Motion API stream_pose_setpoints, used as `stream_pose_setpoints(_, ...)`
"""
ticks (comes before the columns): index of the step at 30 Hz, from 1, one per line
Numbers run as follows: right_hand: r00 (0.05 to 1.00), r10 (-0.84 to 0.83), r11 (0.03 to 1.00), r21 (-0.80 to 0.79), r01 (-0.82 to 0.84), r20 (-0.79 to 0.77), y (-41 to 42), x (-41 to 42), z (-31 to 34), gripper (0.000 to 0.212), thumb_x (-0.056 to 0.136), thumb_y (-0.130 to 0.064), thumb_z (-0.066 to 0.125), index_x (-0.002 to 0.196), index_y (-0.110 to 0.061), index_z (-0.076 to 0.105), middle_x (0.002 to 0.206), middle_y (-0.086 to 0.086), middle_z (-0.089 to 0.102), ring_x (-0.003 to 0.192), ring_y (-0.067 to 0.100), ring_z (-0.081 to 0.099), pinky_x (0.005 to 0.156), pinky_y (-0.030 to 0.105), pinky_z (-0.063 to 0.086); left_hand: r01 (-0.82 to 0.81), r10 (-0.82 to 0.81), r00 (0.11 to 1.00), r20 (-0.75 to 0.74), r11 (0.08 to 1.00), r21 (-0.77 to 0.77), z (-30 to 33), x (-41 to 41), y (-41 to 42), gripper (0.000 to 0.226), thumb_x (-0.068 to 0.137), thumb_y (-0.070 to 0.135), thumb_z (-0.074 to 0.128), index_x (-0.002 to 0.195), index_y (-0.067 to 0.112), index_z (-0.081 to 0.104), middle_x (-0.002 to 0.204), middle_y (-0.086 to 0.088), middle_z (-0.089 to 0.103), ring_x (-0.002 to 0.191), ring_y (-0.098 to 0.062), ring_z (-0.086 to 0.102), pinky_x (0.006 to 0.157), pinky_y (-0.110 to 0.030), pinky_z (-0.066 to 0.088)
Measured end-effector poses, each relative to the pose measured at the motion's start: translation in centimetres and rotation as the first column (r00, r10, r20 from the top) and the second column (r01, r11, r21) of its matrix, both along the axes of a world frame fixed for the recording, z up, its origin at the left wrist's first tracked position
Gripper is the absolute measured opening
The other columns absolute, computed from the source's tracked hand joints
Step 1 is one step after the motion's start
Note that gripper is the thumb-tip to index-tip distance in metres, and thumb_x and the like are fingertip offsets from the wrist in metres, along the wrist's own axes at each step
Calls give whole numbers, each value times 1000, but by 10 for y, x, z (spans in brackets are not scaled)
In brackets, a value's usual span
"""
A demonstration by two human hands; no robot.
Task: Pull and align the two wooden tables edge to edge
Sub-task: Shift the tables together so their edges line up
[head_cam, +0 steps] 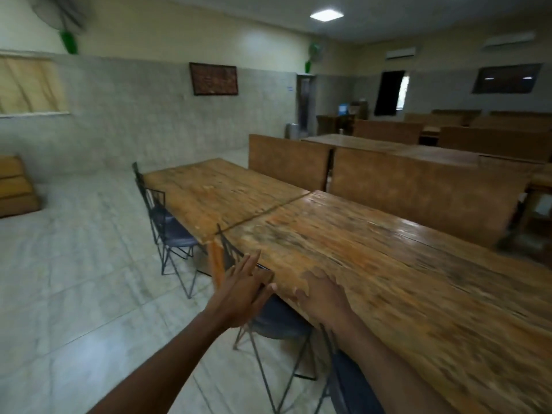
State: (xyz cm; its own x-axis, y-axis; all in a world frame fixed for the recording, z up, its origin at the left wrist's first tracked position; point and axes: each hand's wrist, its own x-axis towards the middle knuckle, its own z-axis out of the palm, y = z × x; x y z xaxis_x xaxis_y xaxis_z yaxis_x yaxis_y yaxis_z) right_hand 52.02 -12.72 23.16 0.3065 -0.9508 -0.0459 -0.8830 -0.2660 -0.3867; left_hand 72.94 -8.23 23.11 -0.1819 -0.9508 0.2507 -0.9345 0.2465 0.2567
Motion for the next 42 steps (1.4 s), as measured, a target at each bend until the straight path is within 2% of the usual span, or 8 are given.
stream_pose_setpoints(6,996,87,996,-12,-87,9,-87,120,-24,54,101,-50,42,146,-20,43,160,6,31,140,35,35,108,48,39,-62,61,998,19,997,41,-24,114,-62,47,102,55,34,140,32,51,171,-7,4,157,-29,3,121,-52,20)
stream_pose_setpoints(16,969,107,994,-47,-99,222,-300,344,-57,49,102,-32,46,147,-12,41,150,7,45,134,28,47,104,41,47,-87,63,985,158,986,146,-43,302,-275,56,103,58,25,151,31,37,171,-4,11,156,-24,11,121,-52,23)
stream_pose_setpoints(26,990,-61,993,103,49,124,-467,495,-93,60,101,-23,49,153,-3,27,158,16,32,143,34,34,118,43,33,-63,41,994,106,975,212,-59,431,-482,52,108,42,26,157,25,27,170,-5,11,155,-28,13,121,-56,21)
stream_pose_setpoints(31,945,-268,955,182,234,191,-538,579,-143,74,101,-26,54,158,-4,12,166,14,16,155,32,12,126,40,20,101,-159,974,161,942,320,-108,479,-599,49,109,33,27,157,24,25,170,-5,11,156,-26,12,121,-52,20)
stream_pose_setpoints(34,817,-499,866,191,462,289,-580,597,-181,65,103,-20,45,159,-9,12,168,9,13,157,27,4,126,36,17,218,-294,946,135,887,408,-147,494,-668,51,109,34,26,158,22,24,171,-5,9,156,-27,10,121,-53,20)
stream_pose_setpoints(37,712,-665,747,210,631,224,-603,584,-222,69,105,-30,37,160,-8,3,170,10,-1,157,29,-8,128,39,2,364,-482,868,117,779,510,-194,500,-712,54,108,39,25,159,21,20,171,-4,2,157,-27,3,123,-58,11)
stream_pose_setpoints(40,574,-796,604,172,778,192,-614,561,-251,60,106,-26,31,161,-12,10,170,8,5,157,29,-4,128,43,0,454,-619,777,112,675,581,-236,494,-746,61,106,50,21,159,22,14,171,-3,-8,156,-28,-10,121,-59,-1)
stream_pose_setpoints(42,590,-795,606,125,786,144,-612,546,-266,56,106,-23,30,160,-14,17,170,5,12,158,29,0,128,45,5,491,-665,739,105,639,592,-255,485,-758,68,103,57,20,160,24,5,169,-3,-17,153,-31,-21,120,-63,-7)
